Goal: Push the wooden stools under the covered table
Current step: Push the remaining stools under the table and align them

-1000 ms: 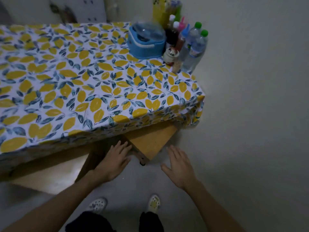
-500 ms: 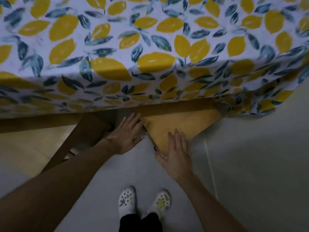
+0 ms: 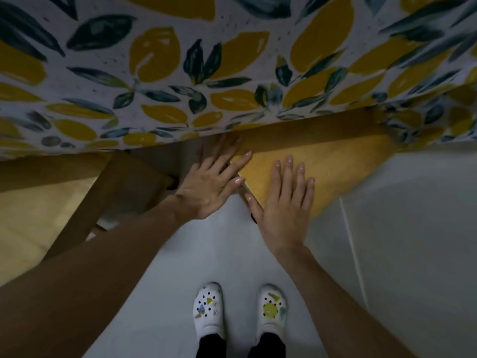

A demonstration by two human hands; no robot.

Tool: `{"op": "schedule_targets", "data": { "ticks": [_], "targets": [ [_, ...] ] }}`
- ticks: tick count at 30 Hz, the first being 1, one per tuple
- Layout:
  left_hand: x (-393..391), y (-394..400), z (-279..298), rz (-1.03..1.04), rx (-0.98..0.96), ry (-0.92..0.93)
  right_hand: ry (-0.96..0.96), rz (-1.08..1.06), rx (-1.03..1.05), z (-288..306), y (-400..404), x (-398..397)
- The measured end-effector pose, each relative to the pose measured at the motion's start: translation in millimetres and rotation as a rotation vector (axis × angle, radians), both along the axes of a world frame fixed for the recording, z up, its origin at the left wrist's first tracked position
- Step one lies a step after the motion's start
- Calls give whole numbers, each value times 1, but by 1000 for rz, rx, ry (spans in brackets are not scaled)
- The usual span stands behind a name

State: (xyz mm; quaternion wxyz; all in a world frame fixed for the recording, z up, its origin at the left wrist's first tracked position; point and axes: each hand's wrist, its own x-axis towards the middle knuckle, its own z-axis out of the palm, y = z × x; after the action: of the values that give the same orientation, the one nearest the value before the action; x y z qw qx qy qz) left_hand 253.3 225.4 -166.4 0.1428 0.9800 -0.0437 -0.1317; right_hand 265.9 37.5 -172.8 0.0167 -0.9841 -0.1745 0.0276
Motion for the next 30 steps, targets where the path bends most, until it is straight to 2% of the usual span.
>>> {"op": "schedule_targets", "data": {
  "ticks": [7, 12, 16, 22, 26, 30],
  "targets": [
    [-5, -7, 0, -4, 49, -98, -34, 40, -43, -4, -6, -2],
    [-29, -19, 6, -15, 109, -73, -34, 156, -127, -2, -31, -11],
    [-61, -53, 8, 70, 58, -95, -37, 274, -99, -1, -66, -17],
    [-101, -105, 11, 180, 82, -144, -103, 786, -46, -6, -183, -30],
    [-87, -96, 22, 120, 152, -74, -28, 735, -33, 13, -221, -28],
    [-62, -73, 25, 48, 196, -22, 37, 618, 12, 17, -177, -35]
  ]
}}
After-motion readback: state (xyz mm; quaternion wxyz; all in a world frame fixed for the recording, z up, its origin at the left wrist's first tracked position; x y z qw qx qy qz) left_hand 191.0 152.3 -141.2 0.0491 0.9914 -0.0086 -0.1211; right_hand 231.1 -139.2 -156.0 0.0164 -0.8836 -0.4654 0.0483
